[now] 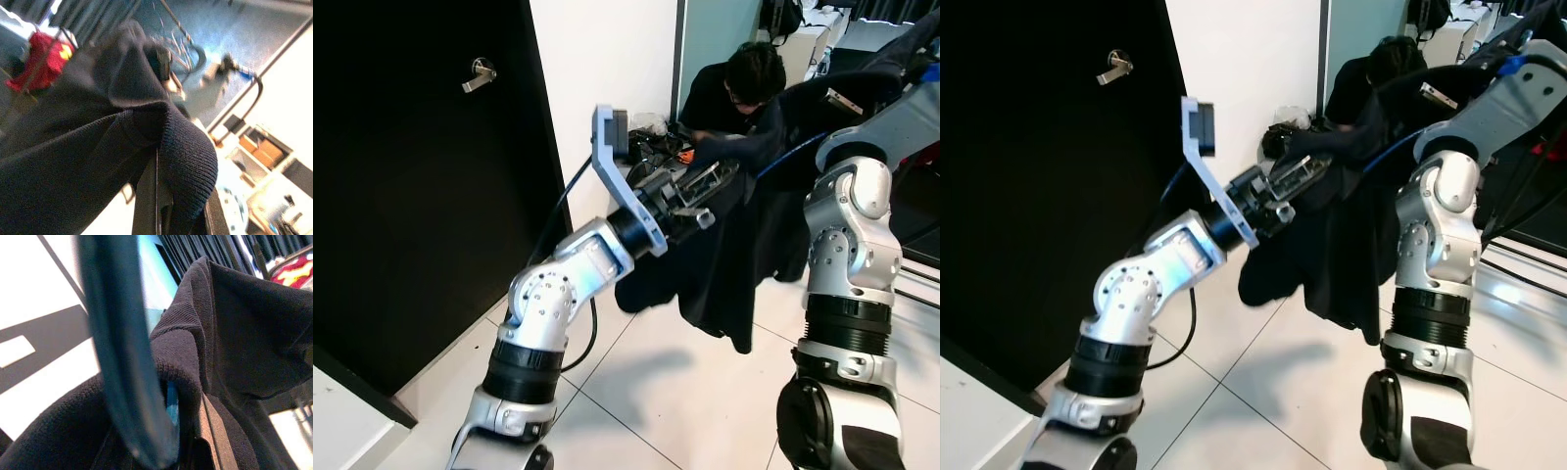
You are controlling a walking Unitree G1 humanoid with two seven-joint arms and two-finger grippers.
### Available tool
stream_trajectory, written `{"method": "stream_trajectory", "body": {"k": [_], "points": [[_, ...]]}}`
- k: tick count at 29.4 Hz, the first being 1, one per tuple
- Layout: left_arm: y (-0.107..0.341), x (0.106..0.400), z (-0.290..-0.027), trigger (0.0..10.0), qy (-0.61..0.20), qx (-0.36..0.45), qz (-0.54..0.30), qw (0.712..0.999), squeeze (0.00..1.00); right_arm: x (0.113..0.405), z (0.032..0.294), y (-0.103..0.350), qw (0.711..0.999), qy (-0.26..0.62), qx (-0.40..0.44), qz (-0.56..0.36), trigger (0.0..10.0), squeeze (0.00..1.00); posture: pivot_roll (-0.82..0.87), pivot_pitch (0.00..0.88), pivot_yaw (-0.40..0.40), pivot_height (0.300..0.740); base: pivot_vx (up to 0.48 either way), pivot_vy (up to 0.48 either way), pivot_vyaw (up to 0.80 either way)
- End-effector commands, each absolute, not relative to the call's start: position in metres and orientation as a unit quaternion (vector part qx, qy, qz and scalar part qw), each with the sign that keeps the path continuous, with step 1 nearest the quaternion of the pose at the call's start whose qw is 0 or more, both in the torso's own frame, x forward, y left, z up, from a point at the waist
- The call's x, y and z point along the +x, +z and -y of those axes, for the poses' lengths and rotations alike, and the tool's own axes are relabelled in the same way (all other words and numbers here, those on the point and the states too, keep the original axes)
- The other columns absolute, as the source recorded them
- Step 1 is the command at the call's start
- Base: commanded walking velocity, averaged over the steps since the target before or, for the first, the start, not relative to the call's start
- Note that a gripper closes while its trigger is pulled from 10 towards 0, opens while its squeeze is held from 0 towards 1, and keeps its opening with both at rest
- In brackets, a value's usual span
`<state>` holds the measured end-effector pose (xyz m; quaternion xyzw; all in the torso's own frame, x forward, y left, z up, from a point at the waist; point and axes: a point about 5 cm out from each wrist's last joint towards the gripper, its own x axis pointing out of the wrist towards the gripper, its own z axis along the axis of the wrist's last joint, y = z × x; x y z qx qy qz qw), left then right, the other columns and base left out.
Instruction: Hang hanger
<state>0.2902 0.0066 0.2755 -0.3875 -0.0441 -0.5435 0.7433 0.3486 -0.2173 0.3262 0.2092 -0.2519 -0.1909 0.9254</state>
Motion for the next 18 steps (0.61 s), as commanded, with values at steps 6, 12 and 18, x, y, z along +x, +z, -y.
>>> {"method": "stream_trajectory", "body": {"k": [6,12,18], "points": [[0.280,0.274,0.010,0.0,-0.588,-0.389,0.053,0.707,0.00,0.350,0.217,0.332,0.911,-0.176,0.265,0.263,0.0,0.00,0.02,0.064,0.038,0.740,0.000,0.000,0.00],[0.279,0.285,0.000,0.0,-0.569,-0.370,0.065,0.731,0.00,0.351,0.222,0.330,0.905,-0.169,0.295,0.255,0.0,0.00,0.02,0.063,0.038,0.740,0.000,0.000,0.00],[0.279,0.289,-0.006,0.0,-0.568,-0.357,0.069,0.738,0.00,0.352,0.224,0.328,0.902,-0.170,0.307,0.252,0.0,0.00,0.03,0.058,0.039,0.740,0.000,0.000,0.00]]}}
